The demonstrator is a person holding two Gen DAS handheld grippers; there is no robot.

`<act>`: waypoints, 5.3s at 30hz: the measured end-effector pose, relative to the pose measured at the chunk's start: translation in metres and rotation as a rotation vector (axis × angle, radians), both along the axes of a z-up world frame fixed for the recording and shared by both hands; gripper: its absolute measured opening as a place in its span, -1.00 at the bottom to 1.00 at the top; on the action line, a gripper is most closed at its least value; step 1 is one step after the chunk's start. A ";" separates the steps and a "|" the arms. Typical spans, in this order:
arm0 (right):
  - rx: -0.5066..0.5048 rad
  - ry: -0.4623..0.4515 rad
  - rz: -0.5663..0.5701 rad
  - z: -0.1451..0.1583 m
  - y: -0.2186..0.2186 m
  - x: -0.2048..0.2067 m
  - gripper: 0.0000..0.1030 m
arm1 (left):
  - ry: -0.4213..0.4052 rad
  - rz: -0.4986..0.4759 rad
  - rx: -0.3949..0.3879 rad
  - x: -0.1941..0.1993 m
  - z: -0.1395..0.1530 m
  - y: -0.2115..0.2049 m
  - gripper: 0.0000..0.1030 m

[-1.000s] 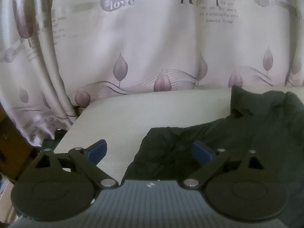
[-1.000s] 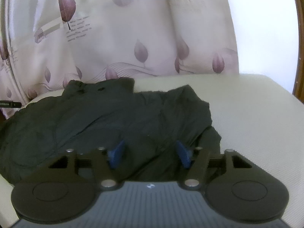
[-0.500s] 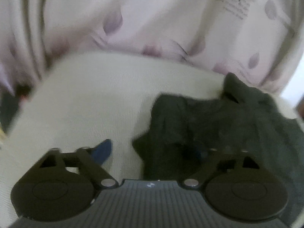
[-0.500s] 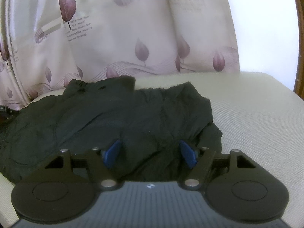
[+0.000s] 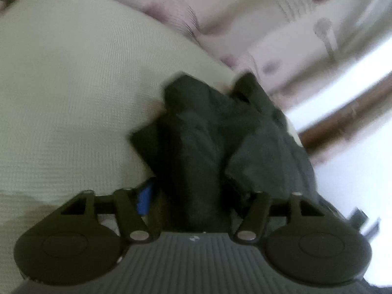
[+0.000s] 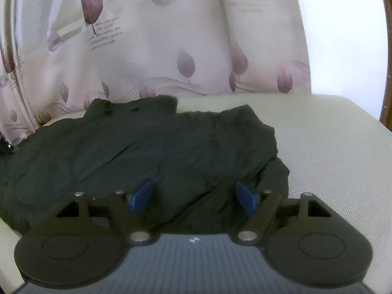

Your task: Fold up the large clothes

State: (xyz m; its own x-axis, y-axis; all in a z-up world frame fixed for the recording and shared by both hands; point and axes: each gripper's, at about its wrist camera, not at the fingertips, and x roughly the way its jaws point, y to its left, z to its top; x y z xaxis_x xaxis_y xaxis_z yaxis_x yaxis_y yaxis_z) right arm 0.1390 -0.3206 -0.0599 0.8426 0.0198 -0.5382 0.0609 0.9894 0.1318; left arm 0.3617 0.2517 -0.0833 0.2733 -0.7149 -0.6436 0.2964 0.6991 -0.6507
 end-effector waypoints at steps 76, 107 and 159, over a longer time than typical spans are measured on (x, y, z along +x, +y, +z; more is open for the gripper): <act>-0.105 0.137 0.543 -0.027 0.233 0.035 -0.94 | -0.183 0.136 -0.154 -0.170 0.004 0.012 -0.33; 0.691 0.059 0.380 -0.043 0.045 -0.010 -0.91 | 0.005 -0.078 -0.404 -0.156 0.088 -0.294 0.71; 0.336 -0.149 0.217 0.038 -0.019 -0.048 -0.84 | -0.410 0.394 -0.330 -0.293 0.047 -0.284 1.00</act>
State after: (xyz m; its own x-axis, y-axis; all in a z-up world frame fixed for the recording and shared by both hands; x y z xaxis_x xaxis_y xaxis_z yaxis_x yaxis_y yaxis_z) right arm 0.0909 -0.3400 -0.0219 0.8677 0.3584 -0.3445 -0.1878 0.8780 0.4403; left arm 0.0688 -0.0327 -0.0365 0.7317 -0.6530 -0.1952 0.3284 0.5888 -0.7386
